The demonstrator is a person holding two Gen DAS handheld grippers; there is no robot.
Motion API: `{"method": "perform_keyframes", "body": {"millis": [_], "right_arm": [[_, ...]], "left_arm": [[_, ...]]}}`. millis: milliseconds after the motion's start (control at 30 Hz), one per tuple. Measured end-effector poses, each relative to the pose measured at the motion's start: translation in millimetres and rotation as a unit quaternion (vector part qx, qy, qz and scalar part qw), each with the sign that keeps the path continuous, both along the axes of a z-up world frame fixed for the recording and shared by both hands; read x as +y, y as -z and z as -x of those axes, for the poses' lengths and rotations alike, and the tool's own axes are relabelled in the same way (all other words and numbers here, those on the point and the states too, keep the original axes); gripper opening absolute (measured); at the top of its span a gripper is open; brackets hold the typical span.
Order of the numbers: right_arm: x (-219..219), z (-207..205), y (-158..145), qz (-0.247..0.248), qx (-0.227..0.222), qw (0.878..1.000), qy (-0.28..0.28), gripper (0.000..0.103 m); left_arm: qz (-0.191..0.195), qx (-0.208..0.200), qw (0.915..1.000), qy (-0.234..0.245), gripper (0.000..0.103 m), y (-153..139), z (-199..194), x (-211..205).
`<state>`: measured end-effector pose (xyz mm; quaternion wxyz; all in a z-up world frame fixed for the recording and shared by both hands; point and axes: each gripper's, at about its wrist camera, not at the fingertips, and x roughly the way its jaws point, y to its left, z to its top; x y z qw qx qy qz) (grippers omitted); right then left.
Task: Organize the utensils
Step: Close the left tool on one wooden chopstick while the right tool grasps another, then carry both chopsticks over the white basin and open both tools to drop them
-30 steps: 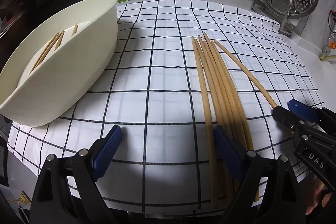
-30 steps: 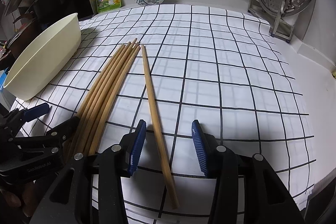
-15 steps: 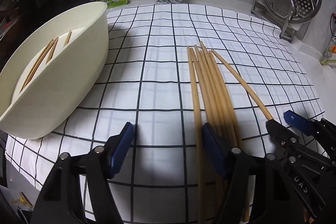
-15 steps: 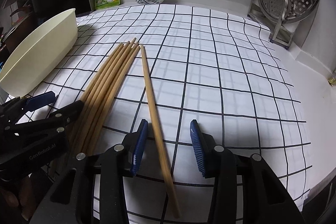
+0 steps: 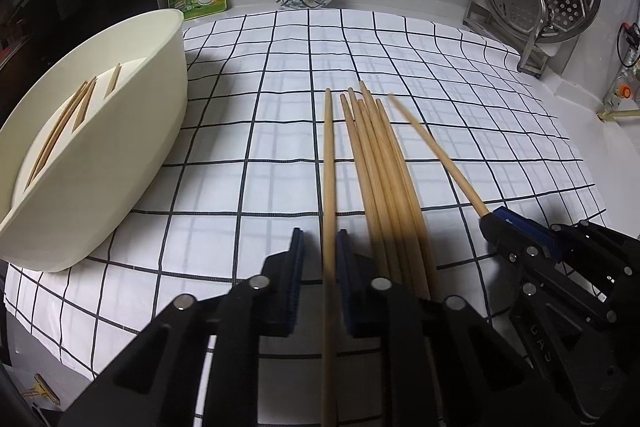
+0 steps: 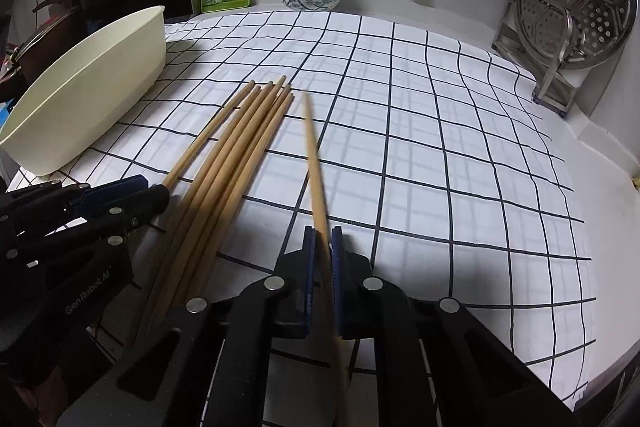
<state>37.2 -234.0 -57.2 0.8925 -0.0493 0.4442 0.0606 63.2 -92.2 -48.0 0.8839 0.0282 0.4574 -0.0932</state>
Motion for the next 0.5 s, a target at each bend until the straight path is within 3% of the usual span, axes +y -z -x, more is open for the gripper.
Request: {"method": "perform_keyframes", "body": {"millis": [67,500], "right_arm": [[-2.2,0.1,-0.1,-0.010,0.000,1.000,0.001,0.007],[-14.3,9.5,-13.9,-0.070,-0.010,0.997,0.028,0.006]], "left_arm": [[0.006,0.004,1.0000,0.001,0.007,-0.2,-0.2,1.3],[0.035,0.003,0.9994,0.004,0.007,-14.5,9.7,12.8]]}}
